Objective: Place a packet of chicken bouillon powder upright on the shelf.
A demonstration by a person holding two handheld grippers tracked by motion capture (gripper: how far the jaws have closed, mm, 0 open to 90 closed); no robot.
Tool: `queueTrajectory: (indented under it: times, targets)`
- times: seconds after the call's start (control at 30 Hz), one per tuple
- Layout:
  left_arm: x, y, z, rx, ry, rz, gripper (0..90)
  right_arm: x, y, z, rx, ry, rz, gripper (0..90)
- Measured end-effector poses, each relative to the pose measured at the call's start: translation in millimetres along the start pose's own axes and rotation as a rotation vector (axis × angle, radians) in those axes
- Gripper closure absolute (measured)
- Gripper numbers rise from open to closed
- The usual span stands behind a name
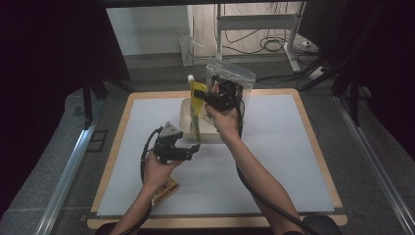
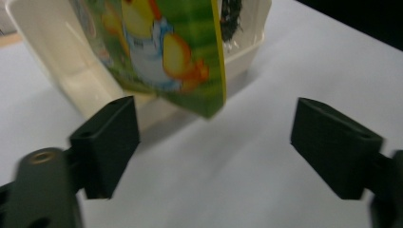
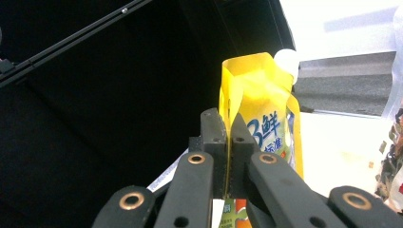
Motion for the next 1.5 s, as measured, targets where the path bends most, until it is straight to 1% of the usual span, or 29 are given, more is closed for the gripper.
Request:
queueTrajectory:
  times: [0.03,0.07,0.1,0.17,0.27,0.3,0.33,0.37,0.4,0.43,0.47,0.53,0.6,0.67,0.77,0.87,0.9,1.0,1.07,1.1,1.2,1.5]
  targets:
    - [1.2,-2.2,3.5,-0.008,-0.001,0.006,22.2,0.1,0.1,0.0,0.001,0.0,0.001,89.8]
    - [1.2,-2.2,3.5,-0.008,-0.001,0.006,26.6,0.1,0.1,0.0,0.001,0.0,0.001,89.8]
    - [3.7,-6.3,9.8,-0.024,0.005,-0.001,31.8,0.0,0.4,0.1,0.001,0.001,0.002,89.8]
    - [5.8,-9.6,13.8,-0.032,0.015,-0.01,39.7,-0.4,0.6,0.2,0.003,0.004,0.001,89.8]
    - [7.9,-13.5,17.4,-0.033,0.027,-0.021,47.6,-0.5,0.7,0.2,0.002,0.003,0.003,89.7]
    - [10.8,-17.4,19.5,-0.022,0.025,-0.019,49.9,-0.5,0.6,0.3,0.003,0.003,0.004,89.8]
    - [12.4,-18.9,20.2,-0.017,0.025,-0.013,51.6,-0.3,0.5,0.3,0.004,0.004,0.004,89.8]
    - [14.7,-19.9,20.6,-0.012,0.023,0.004,53.3,-0.1,0.5,0.2,0.005,0.006,0.004,89.8]
    - [14.7,-19.9,20.6,-0.012,0.023,0.004,54.8,-0.1,0.5,0.2,0.005,0.006,0.004,89.8]
    - [16.7,-20.4,21.6,-0.014,0.031,-0.001,55.3,0.5,0.7,0.5,0.007,0.007,0.003,89.8]
    - [16.7,-20.4,21.6,-0.014,0.031,-0.001,56.5,0.4,0.8,0.7,0.008,0.009,0.0,89.7]
    - [20.8,-19.3,22.5,-0.023,0.04,0.002,59.2,-0.5,1.0,0.3,0.011,0.01,-0.006,89.7]
    - [22.5,-19.0,22.5,-0.022,0.041,0.001,59.5,-1.3,0.8,0.0,0.012,0.011,-0.006,89.7]
    - [28.0,-19.9,21.6,-0.019,0.054,-0.001,59.5,-3.0,0.4,-1.0,0.014,0.007,-0.006,89.7]
    - [32.1,-23.1,20.2,-0.011,0.056,-0.004,61.0,-4.0,-0.8,-1.6,0.018,0.006,-0.008,89.7]
    - [33.4,-24.7,20.2,-0.012,0.055,-0.005,65.5,-5.2,-1.6,-1.2,0.016,0.01,-0.013,89.8]
    - [34.6,-26.7,20.2,-0.012,0.056,-0.01,66.8,-5.7,-1.6,-1.2,0.017,0.005,-0.014,89.8]
    - [37.4,-28.9,20.0,-0.007,0.047,0.004,69.8,-9.2,-1.1,-0.7,0.014,-0.005,-0.019,89.8]
    - [38.7,-29.4,20.0,-0.007,0.044,0.009,70.0,-10.5,-1.0,-0.3,0.011,-0.009,-0.018,89.8]
    - [40.9,-30.7,19.9,-0.008,0.047,0.014,70.7,-12.9,-0.9,-0.1,0.009,-0.019,-0.021,89.8]
    - [44.0,-32.0,18.9,-0.007,0.052,0.018,71.5,-15.9,-0.7,-0.2,0.01,-0.025,-0.024,89.8]
    - [48.9,-37.1,19.5,-0.011,0.054,0.037,72.5,-16.0,-1.9,0.4,0.011,-0.02,-0.031,89.8]
Point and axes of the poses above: each handheld gripper's, and its own axes: y roughly backward along the jaws, z roughly out of its top, x roughly to its left, the point moved 10 cm from there along -y, roughly forward along the jaws, and after that the axes turned 9 degrees about -y, right-handed, at the moved point
